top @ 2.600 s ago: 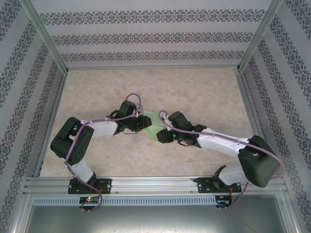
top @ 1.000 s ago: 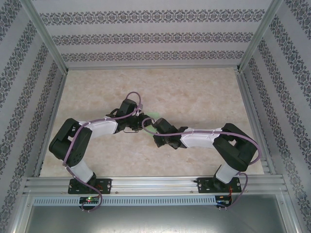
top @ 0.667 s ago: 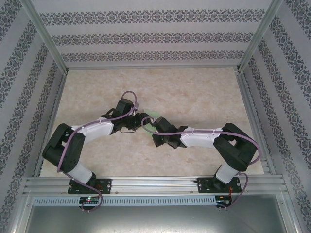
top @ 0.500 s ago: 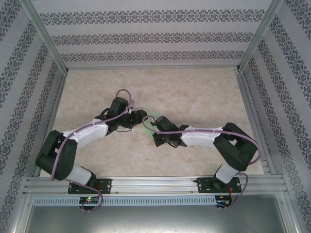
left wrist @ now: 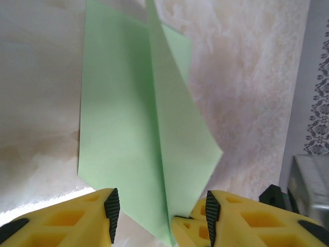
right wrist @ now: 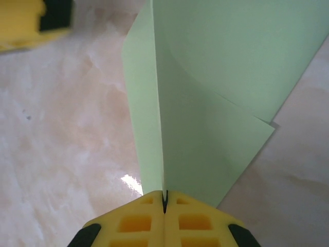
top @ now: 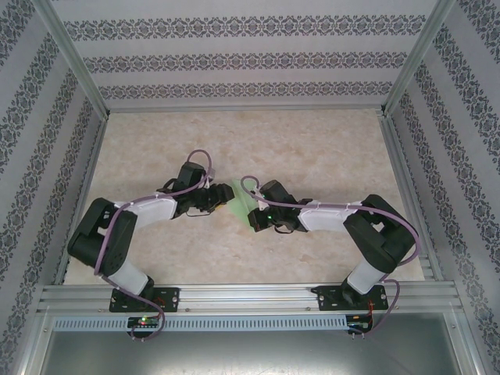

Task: Fold a paper plane with a square sheet of paper (fold left side to right side)
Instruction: Fourth fold the wing at the center of the table.

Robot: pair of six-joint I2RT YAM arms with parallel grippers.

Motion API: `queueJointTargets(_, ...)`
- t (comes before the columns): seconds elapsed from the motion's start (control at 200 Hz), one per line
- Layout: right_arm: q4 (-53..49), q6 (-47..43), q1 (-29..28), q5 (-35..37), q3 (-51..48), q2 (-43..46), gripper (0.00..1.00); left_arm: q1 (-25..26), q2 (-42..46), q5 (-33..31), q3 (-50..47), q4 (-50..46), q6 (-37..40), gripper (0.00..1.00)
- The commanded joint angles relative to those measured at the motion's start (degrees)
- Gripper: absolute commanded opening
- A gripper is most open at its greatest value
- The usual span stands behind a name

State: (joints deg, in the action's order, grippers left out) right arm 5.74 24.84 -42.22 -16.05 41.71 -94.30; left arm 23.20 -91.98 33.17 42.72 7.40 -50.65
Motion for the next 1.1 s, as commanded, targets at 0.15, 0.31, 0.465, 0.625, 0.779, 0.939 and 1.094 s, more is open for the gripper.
queueJointTargets(0.15,4.1,2.4,1.8,-5.5,-1.9,-1.0,0.00,2.3,-6.8,2.3,5.8,4.3,-0.3,0.50)
queueJointTargets(0.31,4.6,2.8,2.1,-5.7,-2.4,-1.3,0.00,3.0,-10.4,2.7,8.3,4.0,-0.2,0.49)
queueJointTargets(0.465,5.9,3.8,2.8,-7.0,-2.9,-1.8,0.00,3.3,-12.4,2.0,8.9,3.9,-0.4,0.48)
queueJointTargets(0.625,7.1,4.8,3.6,-8.6,-3.3,-3.0,0.00,3.4,-13.5,1.3,9.1,3.4,-0.4,0.48)
queueJointTargets(0.779,9.1,6.0,4.5,-10.4,-4.0,-3.9,0.01,3.4,-14.2,0.0,9.2,2.0,-0.1,0.49)
queueJointTargets(0.939,10.0,6.7,5.2,-11.5,-4.1,-4.6,0.01,3.4,-15.3,-0.8,9.3,1.1,-0.1,0.49)
queueJointTargets(1.094,10.9,7.2,5.6,-12.2,-4.4,-5.1,0.02,3.5,-16.0,-1.2,9.6,0.3,0.0,0.48)
